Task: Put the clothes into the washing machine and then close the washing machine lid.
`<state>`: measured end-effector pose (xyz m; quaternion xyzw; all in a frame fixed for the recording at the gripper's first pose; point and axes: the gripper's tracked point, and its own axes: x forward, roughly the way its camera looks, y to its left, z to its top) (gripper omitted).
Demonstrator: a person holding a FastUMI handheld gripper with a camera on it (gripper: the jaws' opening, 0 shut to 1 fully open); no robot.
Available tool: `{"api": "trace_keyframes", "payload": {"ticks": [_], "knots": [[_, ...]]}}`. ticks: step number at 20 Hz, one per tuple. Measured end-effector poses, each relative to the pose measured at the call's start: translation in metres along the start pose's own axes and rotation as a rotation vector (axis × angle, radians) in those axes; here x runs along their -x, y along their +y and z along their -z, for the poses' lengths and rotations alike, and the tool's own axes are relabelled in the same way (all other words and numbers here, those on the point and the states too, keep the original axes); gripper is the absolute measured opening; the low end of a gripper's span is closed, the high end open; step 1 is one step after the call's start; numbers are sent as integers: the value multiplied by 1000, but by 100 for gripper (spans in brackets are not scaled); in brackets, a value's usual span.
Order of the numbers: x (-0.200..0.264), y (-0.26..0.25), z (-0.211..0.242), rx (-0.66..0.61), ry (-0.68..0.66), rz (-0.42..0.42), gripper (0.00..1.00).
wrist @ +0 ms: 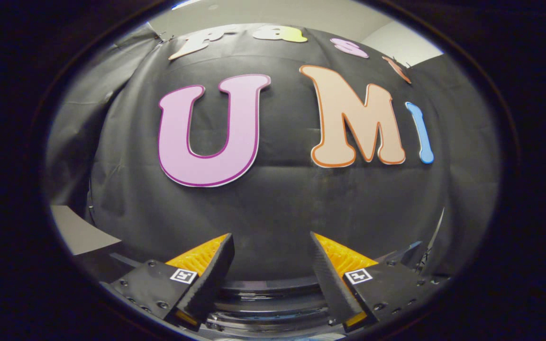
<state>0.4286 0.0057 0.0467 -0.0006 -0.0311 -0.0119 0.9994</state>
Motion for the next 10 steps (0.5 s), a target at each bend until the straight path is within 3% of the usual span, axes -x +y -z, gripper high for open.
{"api": "trace_keyframes", "payload": {"ticks": [10], "knots": [[24,-4,-1,3,-9,7,97]]}}
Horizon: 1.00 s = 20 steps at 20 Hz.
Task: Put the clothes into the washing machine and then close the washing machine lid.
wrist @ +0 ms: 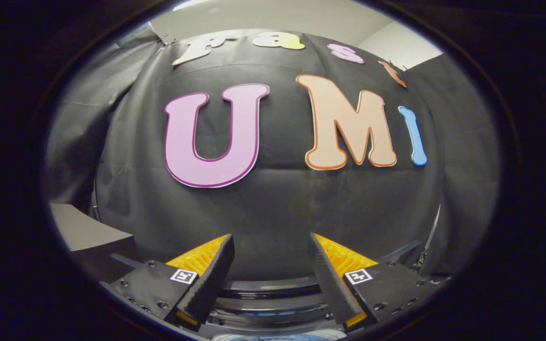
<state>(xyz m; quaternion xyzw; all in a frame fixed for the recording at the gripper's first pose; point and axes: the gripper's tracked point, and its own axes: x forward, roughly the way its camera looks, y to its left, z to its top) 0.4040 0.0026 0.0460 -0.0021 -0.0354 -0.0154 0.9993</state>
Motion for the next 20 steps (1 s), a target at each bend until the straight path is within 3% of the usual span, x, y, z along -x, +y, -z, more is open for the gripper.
{"api": "trace_keyframes", "payload": {"ticks": [20], "knots": [[36,-4,9,19,70,46,96]]}}
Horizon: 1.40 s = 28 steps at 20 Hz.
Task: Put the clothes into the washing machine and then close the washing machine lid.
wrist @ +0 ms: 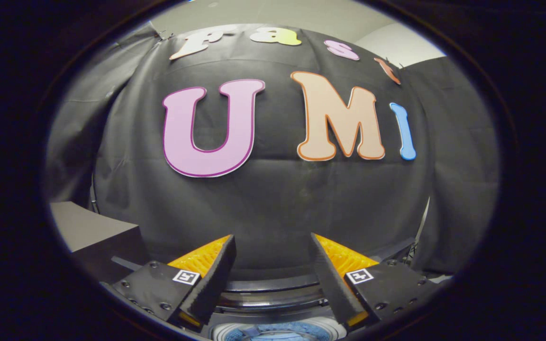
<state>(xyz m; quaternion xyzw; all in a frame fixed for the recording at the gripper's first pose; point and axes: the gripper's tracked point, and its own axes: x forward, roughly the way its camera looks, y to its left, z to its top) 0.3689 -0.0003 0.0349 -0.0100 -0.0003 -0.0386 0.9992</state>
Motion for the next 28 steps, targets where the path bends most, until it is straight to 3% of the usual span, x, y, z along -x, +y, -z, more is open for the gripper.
{"api": "trace_keyframes", "payload": {"ticks": [19,28], "knots": [[22,-5,11,14,28,-3,97],[39,-6,20,8,10,-52,97]]}}
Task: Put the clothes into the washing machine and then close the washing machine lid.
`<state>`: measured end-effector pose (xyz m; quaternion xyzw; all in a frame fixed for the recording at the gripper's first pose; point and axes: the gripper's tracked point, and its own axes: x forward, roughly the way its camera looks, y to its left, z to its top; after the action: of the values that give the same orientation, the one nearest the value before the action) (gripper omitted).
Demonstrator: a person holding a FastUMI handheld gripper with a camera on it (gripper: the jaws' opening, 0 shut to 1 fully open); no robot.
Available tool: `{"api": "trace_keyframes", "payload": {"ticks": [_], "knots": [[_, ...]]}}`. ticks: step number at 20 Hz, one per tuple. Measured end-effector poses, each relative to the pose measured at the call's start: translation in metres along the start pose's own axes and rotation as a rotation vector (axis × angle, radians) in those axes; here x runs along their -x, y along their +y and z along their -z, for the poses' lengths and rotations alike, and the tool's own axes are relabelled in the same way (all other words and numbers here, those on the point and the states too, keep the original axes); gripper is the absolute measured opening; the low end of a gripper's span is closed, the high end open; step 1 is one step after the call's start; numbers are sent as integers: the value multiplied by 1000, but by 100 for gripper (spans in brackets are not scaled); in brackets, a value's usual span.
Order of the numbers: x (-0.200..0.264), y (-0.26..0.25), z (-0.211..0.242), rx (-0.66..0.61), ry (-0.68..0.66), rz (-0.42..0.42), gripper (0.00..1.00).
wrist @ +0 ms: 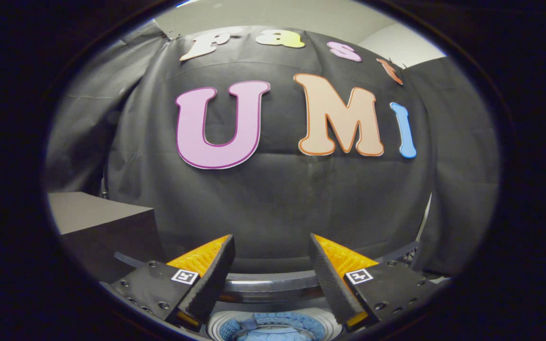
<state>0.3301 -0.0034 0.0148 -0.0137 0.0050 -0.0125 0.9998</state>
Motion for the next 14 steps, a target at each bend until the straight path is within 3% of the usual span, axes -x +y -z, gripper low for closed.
{"api": "trace_keyframes", "payload": {"ticks": [6,14], "knots": [[22,-8,47,25,138,-40,97],[56,-32,59,-28,151,-45,97]]}}
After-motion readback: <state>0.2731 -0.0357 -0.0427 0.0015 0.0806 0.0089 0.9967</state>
